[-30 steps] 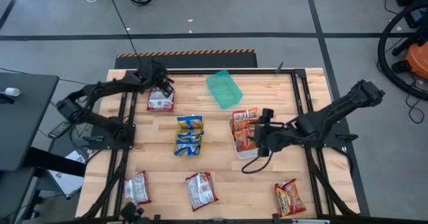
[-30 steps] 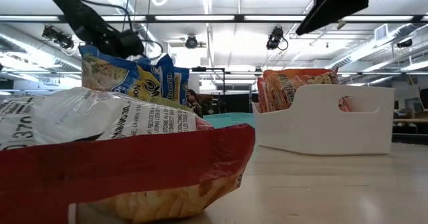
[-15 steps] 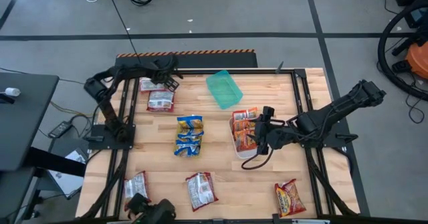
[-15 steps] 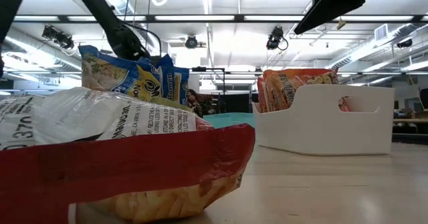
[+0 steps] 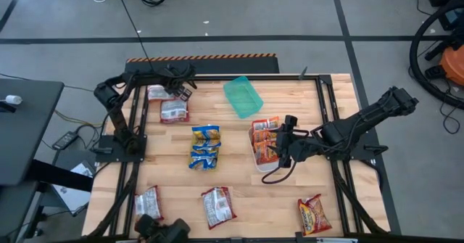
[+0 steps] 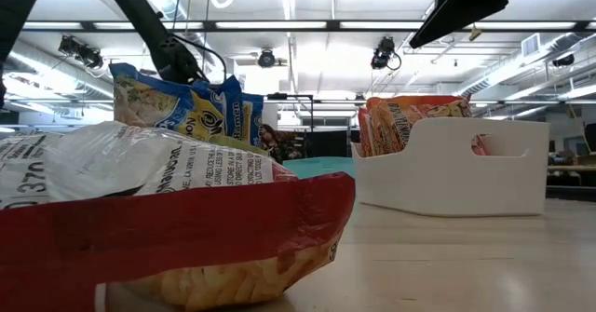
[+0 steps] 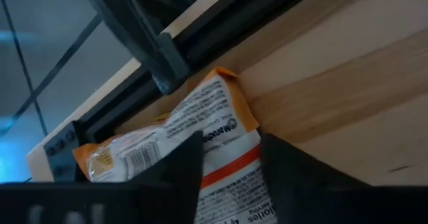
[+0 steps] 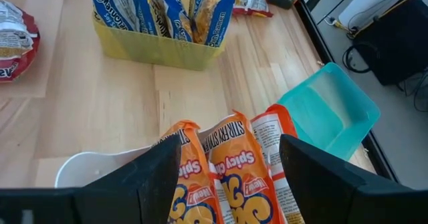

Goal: Sort Maruchan noodles
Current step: Put the orange noodle pack into the white bin

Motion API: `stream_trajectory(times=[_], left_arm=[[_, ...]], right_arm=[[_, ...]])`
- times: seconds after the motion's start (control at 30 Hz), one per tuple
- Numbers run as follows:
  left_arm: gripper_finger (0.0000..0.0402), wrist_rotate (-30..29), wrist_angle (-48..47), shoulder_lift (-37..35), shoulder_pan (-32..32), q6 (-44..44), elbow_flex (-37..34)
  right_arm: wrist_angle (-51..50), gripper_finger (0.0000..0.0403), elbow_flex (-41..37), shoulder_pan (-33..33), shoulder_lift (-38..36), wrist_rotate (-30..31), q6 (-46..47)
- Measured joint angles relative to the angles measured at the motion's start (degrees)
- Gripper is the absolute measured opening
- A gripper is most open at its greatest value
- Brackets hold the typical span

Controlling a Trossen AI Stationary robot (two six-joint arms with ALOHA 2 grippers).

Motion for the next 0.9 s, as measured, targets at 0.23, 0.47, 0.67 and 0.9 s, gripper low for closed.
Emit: stream_trajectory(times=[0.23,0.47,0.67,0.9], left_arm=[[0.0019,-1.23,-3.10,-0.29,-1.81,0.00,0.12],[0.0008,1.36,-14.02,-4.44,-5.04,-0.27,6.12],[0.0004,0.55,-23.65,-12.05,-7.12,-0.19,12.29],[0.0002,10.41,-25.74,-24.71,-13.18,-0.43,15.76]], right_arm=[[-0.14,0.0260,0.00,0.21,0.00,-0.01,-0.20],[-0.98,0.0260,0.00,0.44,0.00,-0.14,-0.57],[-1.24,0.0260,0.00,0.52,0.00,-0.23,-2.07],[5.59,0.0260,-0.02,0.52,0.04,0.01,-11.70]])
